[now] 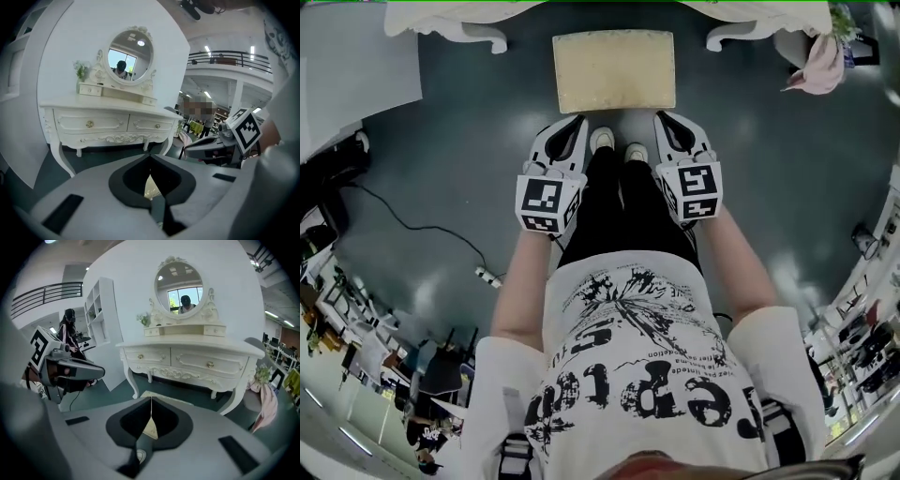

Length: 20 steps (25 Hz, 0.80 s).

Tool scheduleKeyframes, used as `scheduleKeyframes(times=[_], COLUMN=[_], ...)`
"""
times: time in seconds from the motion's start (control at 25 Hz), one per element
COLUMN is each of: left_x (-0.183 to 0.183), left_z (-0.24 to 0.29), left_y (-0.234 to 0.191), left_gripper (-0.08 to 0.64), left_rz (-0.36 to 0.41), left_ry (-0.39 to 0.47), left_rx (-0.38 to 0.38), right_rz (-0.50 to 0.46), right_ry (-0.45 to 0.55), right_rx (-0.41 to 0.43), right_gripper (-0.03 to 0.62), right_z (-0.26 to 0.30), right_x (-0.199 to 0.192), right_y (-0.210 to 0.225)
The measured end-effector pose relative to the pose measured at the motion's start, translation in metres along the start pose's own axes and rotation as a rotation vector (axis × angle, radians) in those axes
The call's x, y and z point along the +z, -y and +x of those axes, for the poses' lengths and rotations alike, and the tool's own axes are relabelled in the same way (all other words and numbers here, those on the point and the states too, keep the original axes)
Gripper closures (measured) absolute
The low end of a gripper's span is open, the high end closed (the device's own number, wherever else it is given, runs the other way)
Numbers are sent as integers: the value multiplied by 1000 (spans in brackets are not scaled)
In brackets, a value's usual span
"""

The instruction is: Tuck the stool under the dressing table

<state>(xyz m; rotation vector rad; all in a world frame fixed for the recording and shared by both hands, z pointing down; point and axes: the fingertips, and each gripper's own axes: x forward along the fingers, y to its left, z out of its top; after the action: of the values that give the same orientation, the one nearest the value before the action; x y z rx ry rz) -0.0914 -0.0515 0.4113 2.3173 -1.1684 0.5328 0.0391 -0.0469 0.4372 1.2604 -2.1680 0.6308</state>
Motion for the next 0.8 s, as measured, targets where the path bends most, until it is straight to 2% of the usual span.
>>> scheduleKeyframes(times=[0.2, 0.4, 0.64, 0.8], left_x=[-75, -160, -237, -278], left_z=[47, 95, 131, 153], left_y=[-20, -37, -43, -55], left_gripper=[540, 540, 540, 540], left_rz=[-93, -141, -149, -198], left_ry=[-65, -119, -168, -185], left_rx=[47, 79, 62, 92], right_rz=[57, 92, 71, 86], right_ry=[-117, -193, -195, -198], right_rx=[40, 55, 75, 71], right_gripper=[574, 574, 574, 574], right_z=[61, 119, 162, 181], right_x=[-79, -160, -215, -244], right_y=[15, 29, 32, 35])
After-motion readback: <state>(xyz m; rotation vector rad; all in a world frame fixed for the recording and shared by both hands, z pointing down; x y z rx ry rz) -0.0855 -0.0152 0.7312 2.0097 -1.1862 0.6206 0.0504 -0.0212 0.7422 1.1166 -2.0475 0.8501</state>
